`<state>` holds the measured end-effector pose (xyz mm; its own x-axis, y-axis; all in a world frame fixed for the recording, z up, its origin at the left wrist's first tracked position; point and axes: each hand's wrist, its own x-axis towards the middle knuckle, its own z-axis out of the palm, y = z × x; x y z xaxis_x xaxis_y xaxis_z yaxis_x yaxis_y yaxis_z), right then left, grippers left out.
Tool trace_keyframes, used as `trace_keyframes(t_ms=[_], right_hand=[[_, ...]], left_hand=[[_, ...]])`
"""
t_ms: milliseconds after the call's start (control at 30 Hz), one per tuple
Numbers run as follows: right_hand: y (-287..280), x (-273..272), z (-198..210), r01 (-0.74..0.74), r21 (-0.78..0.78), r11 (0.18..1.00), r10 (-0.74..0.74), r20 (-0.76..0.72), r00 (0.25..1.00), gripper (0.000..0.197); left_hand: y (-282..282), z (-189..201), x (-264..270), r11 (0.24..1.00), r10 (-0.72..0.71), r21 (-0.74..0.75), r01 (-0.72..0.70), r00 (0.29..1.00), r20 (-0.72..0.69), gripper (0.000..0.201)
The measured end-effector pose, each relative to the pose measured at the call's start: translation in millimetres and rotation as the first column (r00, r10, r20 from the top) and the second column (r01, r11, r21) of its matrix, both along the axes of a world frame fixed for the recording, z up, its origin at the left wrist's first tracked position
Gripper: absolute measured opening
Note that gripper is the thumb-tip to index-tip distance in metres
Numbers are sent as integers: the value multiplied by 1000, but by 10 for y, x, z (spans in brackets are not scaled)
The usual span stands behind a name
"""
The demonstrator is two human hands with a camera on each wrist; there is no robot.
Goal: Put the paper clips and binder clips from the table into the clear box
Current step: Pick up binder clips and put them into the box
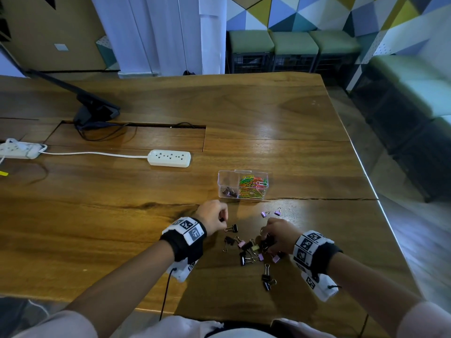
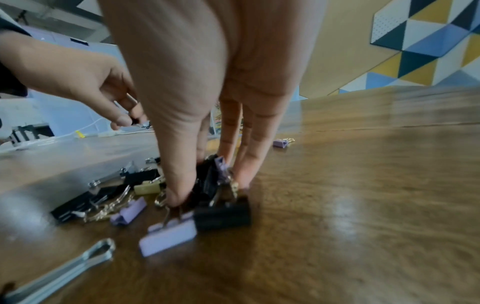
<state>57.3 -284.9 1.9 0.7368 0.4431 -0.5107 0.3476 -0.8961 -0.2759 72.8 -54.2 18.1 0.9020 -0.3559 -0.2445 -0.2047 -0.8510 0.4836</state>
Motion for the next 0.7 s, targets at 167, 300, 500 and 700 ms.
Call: trace_keyframes(t_ms=[167,300,500,700], right_hand=[[33,60,14,40,-61,997,-44,-68,997,35],[60,106,23,35,-90,995,-45,-103,994,35],[75,139,43,23,-82,996,-34,-140,990,32],[45,122,24,67,-54,996,-74,-129,989,34]], left_hand=[[-35,268,279,997,42,-70,-34,993,114,5],[-74,373,491,993,96,-89,-81,978,183,6],[-151,349,694,989,139,-79,-128,977,163,7],[-175,225,811,978,195,-96,-187,977,86,9]])
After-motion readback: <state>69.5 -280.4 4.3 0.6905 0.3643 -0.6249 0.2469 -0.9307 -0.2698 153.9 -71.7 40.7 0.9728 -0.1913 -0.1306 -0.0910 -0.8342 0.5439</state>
